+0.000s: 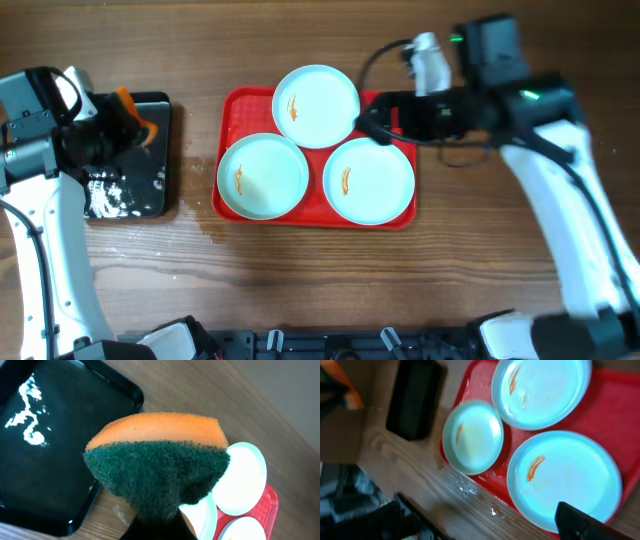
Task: Clean dirty plates on tray and stack at the side
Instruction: 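Reach the right gripper to the rim of the left front plate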
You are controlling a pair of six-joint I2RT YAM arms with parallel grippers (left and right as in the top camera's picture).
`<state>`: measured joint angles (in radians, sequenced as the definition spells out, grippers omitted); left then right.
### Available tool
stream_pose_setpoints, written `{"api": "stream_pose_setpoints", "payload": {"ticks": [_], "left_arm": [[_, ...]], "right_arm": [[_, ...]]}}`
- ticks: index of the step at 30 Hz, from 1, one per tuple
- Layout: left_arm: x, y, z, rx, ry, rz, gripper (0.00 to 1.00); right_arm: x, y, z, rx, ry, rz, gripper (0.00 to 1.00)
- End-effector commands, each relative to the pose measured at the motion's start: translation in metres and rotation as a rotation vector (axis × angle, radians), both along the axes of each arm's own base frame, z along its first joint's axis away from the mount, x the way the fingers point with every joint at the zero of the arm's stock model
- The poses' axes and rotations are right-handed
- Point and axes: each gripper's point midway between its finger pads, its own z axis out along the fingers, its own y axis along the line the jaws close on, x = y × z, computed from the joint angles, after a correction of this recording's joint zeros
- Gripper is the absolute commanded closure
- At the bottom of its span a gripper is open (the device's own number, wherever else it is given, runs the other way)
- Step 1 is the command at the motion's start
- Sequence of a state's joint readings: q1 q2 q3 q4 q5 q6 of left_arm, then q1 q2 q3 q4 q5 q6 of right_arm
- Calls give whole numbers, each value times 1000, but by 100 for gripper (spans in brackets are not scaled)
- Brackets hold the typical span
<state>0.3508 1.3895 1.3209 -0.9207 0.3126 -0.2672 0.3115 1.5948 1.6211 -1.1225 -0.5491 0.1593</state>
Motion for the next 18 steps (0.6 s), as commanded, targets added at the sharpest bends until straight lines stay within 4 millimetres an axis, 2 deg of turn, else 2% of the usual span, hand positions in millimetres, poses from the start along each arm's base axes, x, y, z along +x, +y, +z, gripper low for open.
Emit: {"api": "stream_pose_setpoints", "payload": {"ticks": [1,2,3,5,6,9,11,15,18], "left_arm": [[-2,0,-1,-11,6,2,94],[-2,0,-1,-12,7,2,95],[-2,-1,-1,-13,10,2,95],[-3,-1,-2,-14,13,2,95],[-3,-1,-2,-14,14,2,95],[-4,-1,-2,-15,17,2,95],[-4,-1,-2,-15,17,2,95],[-4,-1,-3,-16,20,2,95],[-6,-2,-4,-20,30,2,96]], "right_arm": [[-3,42,-49,-27,98,127,32],[-3,51,-61,-42,110,143,55],[0,58,-73,-69,126,130,65],[7,65,-97,-138,163,50,63],[12,68,-109,-172,171,14,59],[14,90,-135,-191,153,70,53],[12,103,-151,-203,159,93,52],[23,92,-186,-330,187,-60,54],[29,95,-199,-342,178,-63,57]]}}
